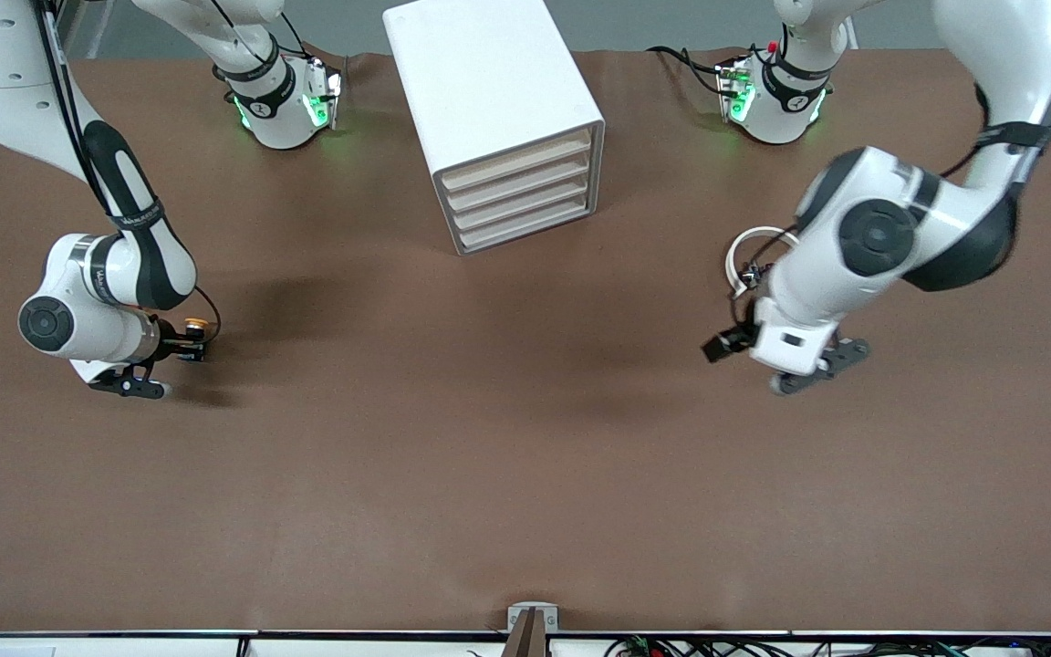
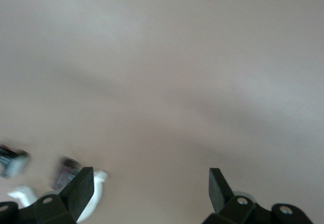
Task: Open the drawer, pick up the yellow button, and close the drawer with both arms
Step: 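Set the button beside the orange block, open the right gripper while the left withdraws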
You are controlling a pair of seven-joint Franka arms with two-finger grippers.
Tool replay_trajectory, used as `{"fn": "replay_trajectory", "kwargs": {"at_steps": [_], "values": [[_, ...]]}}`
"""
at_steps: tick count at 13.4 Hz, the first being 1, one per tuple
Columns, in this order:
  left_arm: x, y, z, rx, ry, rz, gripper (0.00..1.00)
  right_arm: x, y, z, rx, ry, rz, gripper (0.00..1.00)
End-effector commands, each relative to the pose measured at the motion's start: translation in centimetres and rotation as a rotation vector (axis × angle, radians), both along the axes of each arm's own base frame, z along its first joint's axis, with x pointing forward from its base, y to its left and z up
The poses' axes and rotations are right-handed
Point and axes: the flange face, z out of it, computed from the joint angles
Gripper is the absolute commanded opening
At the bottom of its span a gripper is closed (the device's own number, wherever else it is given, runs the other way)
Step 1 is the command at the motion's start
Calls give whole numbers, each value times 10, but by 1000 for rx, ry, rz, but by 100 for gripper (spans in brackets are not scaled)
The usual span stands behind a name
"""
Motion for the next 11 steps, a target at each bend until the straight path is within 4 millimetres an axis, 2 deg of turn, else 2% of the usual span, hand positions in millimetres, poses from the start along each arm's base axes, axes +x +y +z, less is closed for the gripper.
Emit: {"fn": "replay_trajectory", "kwargs": {"at_steps": [1, 2, 4, 7, 9, 11], "values": [[17, 72, 24, 37, 20, -82, 100, -1, -3, 0, -4, 3, -5, 100], [21, 94, 37, 66, 19, -101, 100, 0, -2, 3, -3, 7, -2, 100], [26, 113, 65, 120, 23, -106, 100, 2, 0, 16, -4, 34, -1, 100], [29, 127, 109, 135, -3, -81, 100, 13, 15, 72, -12, 65, 4, 100], [24, 127, 134, 153, -36, -131, 100, 21, 30, 114, -20, 76, 23, 100], [14, 137, 161, 184, -56, -195, 100, 19, 50, 160, -24, 62, 49, 100]]}}
